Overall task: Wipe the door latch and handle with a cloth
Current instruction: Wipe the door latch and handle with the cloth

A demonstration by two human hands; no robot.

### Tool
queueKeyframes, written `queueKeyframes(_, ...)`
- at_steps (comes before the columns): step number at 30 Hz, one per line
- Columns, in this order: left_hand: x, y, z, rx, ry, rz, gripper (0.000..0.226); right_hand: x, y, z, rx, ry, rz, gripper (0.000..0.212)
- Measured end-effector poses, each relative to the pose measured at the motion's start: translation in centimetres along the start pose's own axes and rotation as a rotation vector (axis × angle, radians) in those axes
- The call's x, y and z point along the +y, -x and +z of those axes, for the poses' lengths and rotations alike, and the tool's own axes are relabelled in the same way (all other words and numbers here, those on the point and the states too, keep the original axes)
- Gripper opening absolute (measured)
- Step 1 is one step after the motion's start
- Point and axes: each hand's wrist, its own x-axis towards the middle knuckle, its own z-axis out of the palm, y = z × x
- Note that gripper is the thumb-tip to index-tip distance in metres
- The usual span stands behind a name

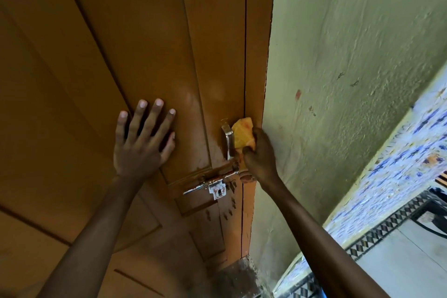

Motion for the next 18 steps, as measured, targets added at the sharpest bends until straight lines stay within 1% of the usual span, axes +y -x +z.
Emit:
queueKeyframes(1,0.0,0.0,0.0,0.001,-0.002,0.0,0.061,-0.1,0.1,0.1,-0.015,-0.026,-0.012,0.05)
queueKeyframes(2,0.0,0.1,0.0,0.0,-0.006,0.001,0.062,-0.3,0.1,0.2,-0.043,-0.051,-0.018,0.049)
queueKeyframes(3,0.0,0.1,0.1,-0.001,-0.009,0.003,0.063,-0.4,0.0,0.3,-0.062,-0.096,-0.01,0.042)
queueKeyframes(5,0.0,0.2,0.1,-0.001,-0.008,0.001,0.064,-1.1,0.0,0.4,-0.112,-0.259,0.077,0.028)
queueKeyframes(6,0.0,0.2,0.2,-0.001,-0.011,-0.002,0.064,-1.4,0.0,0.3,-0.139,-0.323,0.111,0.027)
queueKeyframes(8,0.0,0.1,0.3,0.001,-0.015,-0.006,0.064,-2.0,-0.1,-0.1,-0.19,-0.356,0.133,0.032)
queueKeyframes(9,0.0,0.1,0.3,0.003,-0.016,-0.007,0.064,-2.0,-0.4,-0.3,-0.204,-0.371,0.143,0.031)
queueKeyframes(12,0.0,0.2,0.3,0.004,-0.02,-0.012,0.064,-2.1,-1.6,-0.8,-0.155,-0.445,0.224,0.024)
queueKeyframes(15,0.0,0.3,0.4,0.005,-0.035,-0.009,0.064,-1.6,-2.3,-0.5,-0.142,-0.624,0.355,0.033)
queueKeyframes(18,0.2,0.3,0.3,0.004,-0.031,-0.021,0.062,-0.6,-2.1,-0.3,-0.247,-0.718,0.351,0.032)
